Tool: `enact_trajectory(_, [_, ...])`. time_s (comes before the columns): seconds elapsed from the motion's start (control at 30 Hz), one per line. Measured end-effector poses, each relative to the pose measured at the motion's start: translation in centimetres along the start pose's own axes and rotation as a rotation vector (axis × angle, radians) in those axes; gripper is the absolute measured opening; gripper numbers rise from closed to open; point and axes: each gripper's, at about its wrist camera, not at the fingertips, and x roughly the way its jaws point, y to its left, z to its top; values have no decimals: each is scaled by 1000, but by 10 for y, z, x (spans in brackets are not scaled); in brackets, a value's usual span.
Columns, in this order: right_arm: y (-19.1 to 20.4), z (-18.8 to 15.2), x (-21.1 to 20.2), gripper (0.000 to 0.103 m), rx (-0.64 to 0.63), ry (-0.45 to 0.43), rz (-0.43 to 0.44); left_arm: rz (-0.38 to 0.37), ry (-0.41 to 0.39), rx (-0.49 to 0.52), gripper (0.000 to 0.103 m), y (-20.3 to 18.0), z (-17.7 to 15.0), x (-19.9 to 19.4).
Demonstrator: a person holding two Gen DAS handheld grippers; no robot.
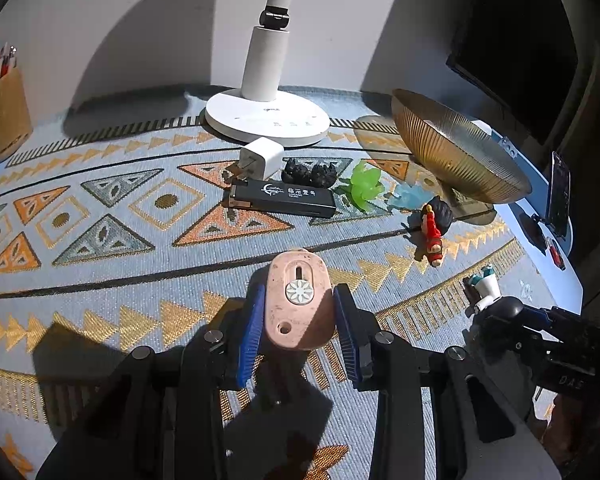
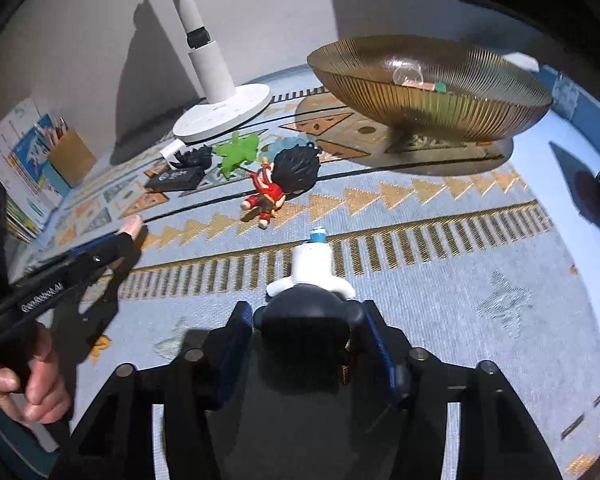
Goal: Organize rigid objects
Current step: 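Lift the pink eraser and black-headed figure off the rug with both tools, then carry both objects over the bowl and open both tools to drop them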
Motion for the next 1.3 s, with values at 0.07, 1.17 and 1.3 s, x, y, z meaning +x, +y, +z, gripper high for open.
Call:
enact_trajectory(0.07, [5,-2,1,51,-30,-6,-21,-1,0,0,32,0,0,0])
enact_trajectory(1.17, [-122,140,-140,45,204,-490,-94,-227,-177,171,32,-177,169,-4])
enact_trajectory(1.3, [-137,142,-100,45,229,-373,-104,-225,-57,143,32,-187,161,52])
